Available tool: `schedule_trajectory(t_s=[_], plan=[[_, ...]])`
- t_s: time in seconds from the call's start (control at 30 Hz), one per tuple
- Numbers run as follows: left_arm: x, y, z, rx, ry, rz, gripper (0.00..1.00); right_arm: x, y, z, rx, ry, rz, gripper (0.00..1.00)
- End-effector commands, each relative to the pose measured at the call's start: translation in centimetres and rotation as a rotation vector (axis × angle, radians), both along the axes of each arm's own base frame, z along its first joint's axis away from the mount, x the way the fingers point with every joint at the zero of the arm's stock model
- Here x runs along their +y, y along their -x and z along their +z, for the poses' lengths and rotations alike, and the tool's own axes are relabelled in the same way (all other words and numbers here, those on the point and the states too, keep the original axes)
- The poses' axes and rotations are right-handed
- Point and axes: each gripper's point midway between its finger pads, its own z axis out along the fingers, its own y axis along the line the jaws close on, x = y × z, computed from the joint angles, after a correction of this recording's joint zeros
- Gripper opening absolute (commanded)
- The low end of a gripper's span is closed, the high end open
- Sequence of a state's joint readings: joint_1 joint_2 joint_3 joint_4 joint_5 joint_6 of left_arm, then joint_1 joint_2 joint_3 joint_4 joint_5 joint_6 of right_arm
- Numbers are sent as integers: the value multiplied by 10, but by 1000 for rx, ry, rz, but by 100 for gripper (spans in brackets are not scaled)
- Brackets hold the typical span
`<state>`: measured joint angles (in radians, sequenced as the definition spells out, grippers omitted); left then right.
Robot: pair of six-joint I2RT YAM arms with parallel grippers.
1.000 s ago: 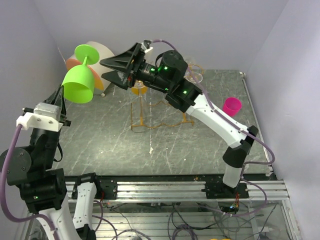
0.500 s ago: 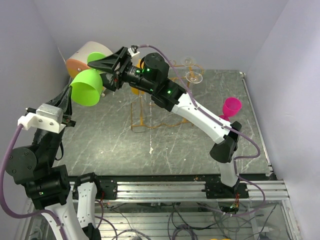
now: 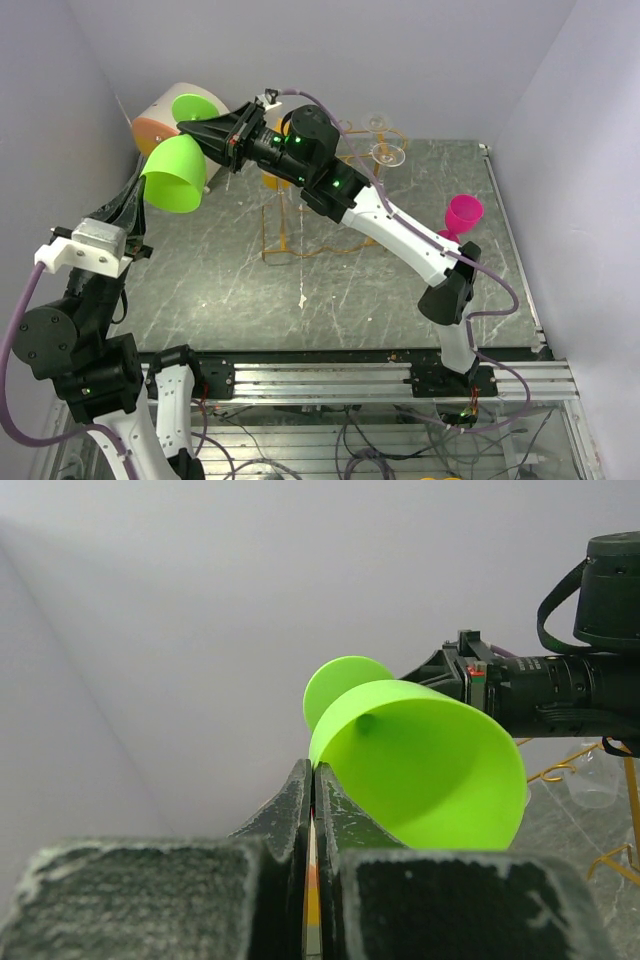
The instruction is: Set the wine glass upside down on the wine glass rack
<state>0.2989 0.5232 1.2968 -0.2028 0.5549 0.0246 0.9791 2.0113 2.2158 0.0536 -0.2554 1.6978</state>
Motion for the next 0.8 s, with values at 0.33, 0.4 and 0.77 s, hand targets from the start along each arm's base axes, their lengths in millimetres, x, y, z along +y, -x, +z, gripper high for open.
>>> schedule_trajectory(t_s=[0.33, 0.4, 0.77], plan=[[-9, 6, 0, 5, 3, -43, 7, -2, 10, 19, -33, -85, 31, 0], [-9, 6, -2, 13, 5, -47, 7, 5, 4, 10, -22, -75, 35, 0], [-12, 7, -13, 100, 43, -64, 100, -29, -24, 14, -28, -103, -40, 0]])
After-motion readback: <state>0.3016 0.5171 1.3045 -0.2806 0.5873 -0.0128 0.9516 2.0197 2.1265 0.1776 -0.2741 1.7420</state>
